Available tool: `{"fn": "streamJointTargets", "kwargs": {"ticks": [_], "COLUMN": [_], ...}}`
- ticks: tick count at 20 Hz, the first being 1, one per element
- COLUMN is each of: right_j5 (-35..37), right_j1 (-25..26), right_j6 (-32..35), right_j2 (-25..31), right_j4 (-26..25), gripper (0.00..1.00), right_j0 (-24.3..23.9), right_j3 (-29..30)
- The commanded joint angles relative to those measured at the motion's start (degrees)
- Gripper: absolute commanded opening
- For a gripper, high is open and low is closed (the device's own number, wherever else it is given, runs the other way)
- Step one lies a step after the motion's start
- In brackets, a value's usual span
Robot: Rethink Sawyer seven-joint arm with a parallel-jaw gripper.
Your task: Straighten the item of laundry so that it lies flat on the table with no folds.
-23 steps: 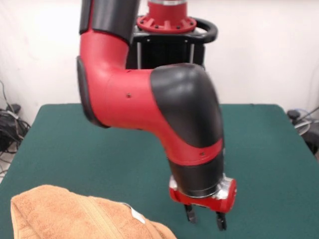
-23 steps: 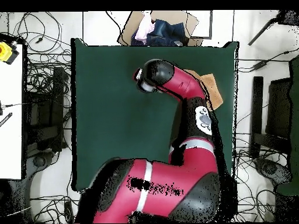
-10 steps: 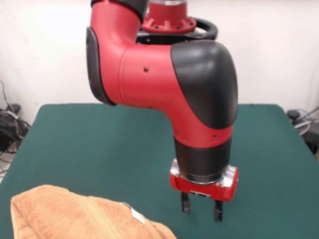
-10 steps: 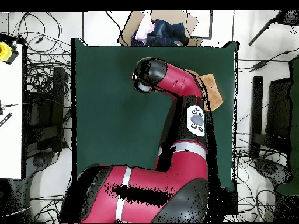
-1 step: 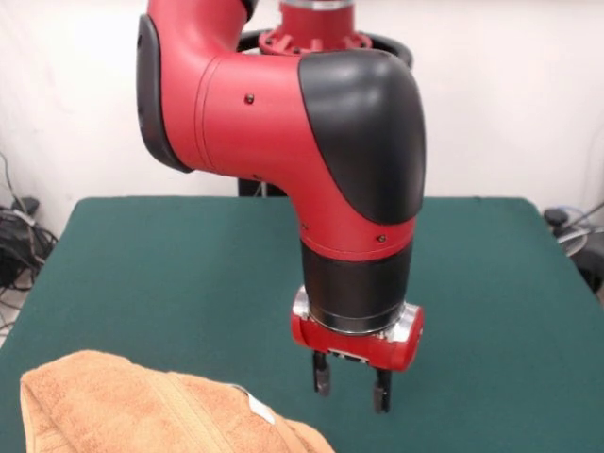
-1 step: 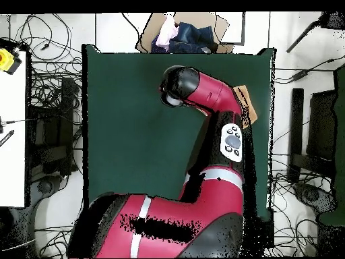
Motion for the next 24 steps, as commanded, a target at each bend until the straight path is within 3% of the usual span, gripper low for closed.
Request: {"fn": "streamJointTargets", "kwargs": {"ticks": [1, 10, 17, 24], "right_j5": [-1.25, -1.88, -5.98, -6.29], "right_j1": [0.23, -0.55, 3.34, 3.39], "right_j6": [12.12, 10.29, 10.72, 10.75], "right_j2": [0.27, 0.44, 1.53, 1.27], "right_j4": [-0.65, -1.01, -0.85, -0.70], "gripper": [1.00, 1.00, 1.00, 1.00], "right_j0": [0.04, -0.94, -0.94, -0.85], "right_j3": [7.04, 8.81, 5.43, 5.80]}}
